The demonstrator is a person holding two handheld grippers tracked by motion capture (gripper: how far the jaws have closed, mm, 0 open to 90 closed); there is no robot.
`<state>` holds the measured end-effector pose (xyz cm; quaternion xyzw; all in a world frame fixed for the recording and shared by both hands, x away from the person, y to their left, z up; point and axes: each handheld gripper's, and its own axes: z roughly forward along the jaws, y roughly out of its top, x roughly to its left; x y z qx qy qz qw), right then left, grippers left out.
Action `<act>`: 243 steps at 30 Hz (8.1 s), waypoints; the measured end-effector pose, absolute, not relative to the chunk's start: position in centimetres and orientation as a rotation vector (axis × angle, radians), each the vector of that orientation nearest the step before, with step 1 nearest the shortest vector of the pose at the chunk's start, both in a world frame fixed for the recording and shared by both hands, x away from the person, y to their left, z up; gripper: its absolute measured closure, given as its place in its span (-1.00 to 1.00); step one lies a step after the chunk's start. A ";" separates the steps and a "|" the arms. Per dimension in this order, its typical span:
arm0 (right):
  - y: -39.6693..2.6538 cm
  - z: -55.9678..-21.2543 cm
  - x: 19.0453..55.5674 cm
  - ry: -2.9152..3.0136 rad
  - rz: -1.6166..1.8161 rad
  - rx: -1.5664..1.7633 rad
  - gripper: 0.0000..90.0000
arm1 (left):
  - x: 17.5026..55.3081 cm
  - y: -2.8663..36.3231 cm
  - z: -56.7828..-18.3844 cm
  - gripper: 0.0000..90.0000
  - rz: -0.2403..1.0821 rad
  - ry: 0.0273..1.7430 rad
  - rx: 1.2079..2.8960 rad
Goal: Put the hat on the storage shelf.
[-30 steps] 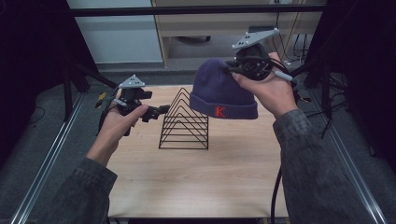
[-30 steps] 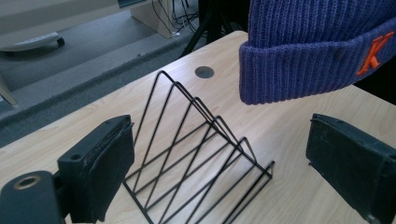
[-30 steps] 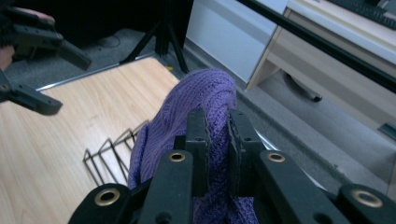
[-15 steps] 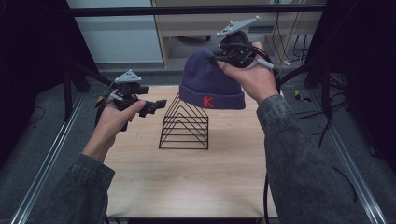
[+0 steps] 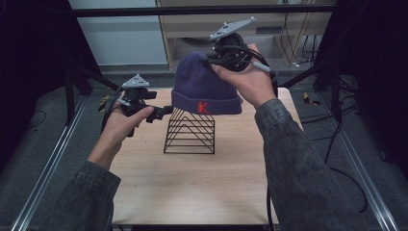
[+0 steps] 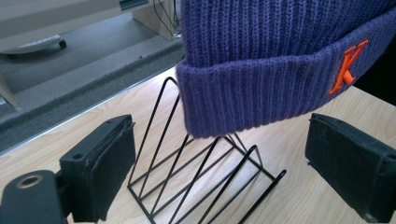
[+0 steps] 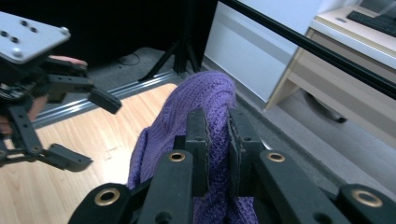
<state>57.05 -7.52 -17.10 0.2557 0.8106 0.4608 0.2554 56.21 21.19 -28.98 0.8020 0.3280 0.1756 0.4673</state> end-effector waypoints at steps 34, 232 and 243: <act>-5.1 -17.4 55.6 2.245 1.339 0.600 0.79 | 57.4 20.6 -31.9 -0.14 0.295 0.723 2.005; -7.0 -32.1 55.4 2.420 1.129 0.851 -0.45 | 51.8 26.8 -45.4 -0.67 0.474 1.081 2.103; -12.8 -33.7 51.6 2.273 1.169 1.022 -0.71 | 49.8 29.6 -46.9 -0.90 0.479 1.185 2.047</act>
